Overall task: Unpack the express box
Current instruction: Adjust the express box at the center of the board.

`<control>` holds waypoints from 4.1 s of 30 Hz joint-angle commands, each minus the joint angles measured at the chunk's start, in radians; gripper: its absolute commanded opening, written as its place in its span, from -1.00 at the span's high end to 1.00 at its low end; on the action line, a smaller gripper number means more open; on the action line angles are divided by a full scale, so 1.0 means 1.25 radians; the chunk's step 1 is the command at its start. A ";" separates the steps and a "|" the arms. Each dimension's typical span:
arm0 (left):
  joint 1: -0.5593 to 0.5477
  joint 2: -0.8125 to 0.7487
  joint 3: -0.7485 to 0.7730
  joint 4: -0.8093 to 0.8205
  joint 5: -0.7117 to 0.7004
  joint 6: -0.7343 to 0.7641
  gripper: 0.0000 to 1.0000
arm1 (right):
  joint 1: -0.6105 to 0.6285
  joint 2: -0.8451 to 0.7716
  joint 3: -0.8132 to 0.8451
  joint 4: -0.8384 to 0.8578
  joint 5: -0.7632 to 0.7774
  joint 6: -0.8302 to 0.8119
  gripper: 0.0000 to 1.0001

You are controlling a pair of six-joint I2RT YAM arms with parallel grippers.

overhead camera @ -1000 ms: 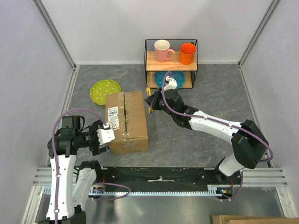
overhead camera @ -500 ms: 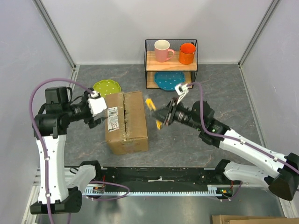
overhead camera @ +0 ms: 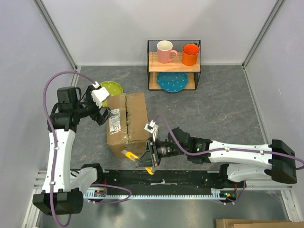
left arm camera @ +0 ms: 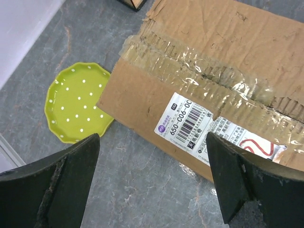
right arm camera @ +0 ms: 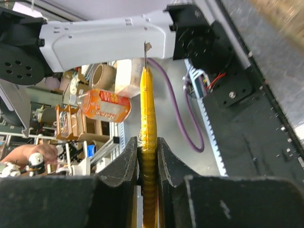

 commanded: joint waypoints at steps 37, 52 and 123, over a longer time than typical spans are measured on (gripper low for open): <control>-0.315 0.062 -0.052 0.132 -0.239 -0.160 -0.53 | 0.417 0.476 0.744 -1.044 1.012 -0.575 0.99; -0.377 0.080 0.028 0.046 -0.275 -0.162 0.74 | 0.338 0.382 0.629 -0.960 0.939 -0.466 1.00; -0.462 0.295 0.210 -0.549 -0.260 0.725 -0.93 | -0.349 -0.070 0.028 -0.231 0.476 -0.099 1.00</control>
